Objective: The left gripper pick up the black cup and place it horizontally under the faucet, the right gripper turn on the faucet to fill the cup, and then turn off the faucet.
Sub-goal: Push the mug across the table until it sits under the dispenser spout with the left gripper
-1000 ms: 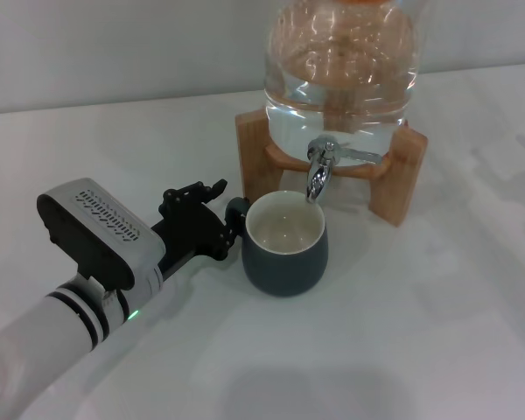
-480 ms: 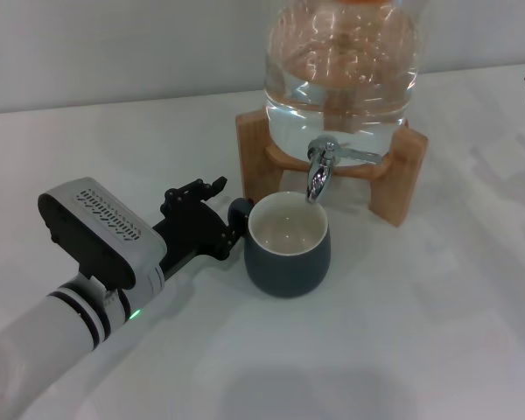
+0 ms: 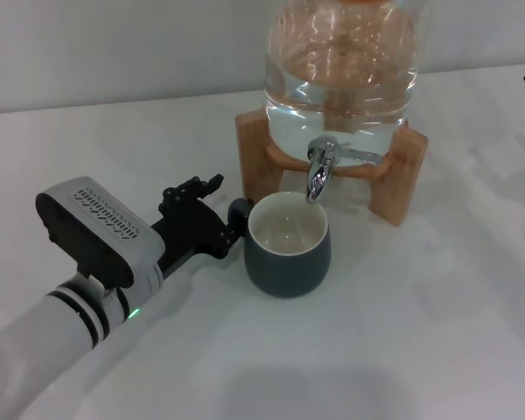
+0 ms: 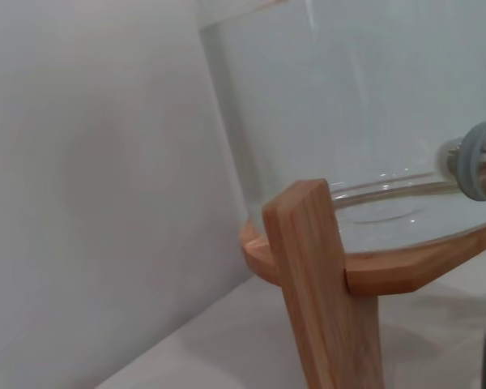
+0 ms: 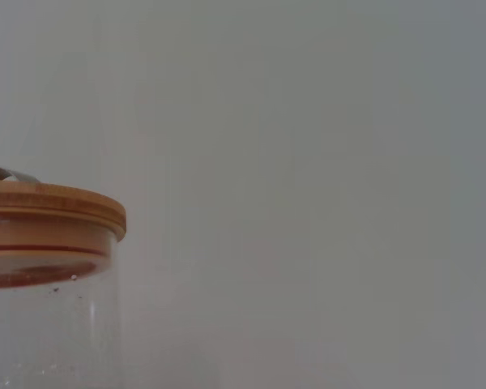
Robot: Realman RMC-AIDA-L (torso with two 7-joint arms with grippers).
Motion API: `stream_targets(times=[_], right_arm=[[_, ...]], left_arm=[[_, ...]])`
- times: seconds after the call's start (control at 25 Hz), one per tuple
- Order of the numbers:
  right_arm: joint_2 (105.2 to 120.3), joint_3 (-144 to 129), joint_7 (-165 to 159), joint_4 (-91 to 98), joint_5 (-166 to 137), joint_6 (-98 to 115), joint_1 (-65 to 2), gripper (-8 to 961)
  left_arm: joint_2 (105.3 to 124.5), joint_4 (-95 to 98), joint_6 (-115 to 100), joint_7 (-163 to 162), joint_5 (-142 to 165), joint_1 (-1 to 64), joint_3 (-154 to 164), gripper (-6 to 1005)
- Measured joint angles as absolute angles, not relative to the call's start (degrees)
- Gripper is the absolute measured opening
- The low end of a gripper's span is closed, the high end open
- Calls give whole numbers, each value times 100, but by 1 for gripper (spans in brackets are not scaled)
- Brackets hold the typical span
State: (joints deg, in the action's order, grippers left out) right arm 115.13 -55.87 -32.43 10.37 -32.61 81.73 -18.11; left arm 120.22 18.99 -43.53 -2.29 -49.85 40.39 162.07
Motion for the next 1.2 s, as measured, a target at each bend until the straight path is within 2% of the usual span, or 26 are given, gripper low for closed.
stream_targets(times=[0.2, 0.44, 0.96, 1.2], right_arm=[[11514, -5590, -3243, 1037, -3261, 8172, -1811, 864], [11514, -5638, -3243, 1038, -3261, 8166, -1824, 864], [11513, -5642, -3243, 1037, -3261, 8156, -1837, 864], [11514, -5642, -3243, 1037, -3261, 8154, -1844, 864]], left_arm=[[12015, 1892, -4354, -229, -4997, 4042, 16206, 488], [12014, 1882, -4354, -228, -5006, 4058, 16207, 580], [12014, 1861, -4351, -228, -5010, 4116, 16067, 592], [12014, 1854, -4340, -218, -4977, 4121, 16082, 686]])
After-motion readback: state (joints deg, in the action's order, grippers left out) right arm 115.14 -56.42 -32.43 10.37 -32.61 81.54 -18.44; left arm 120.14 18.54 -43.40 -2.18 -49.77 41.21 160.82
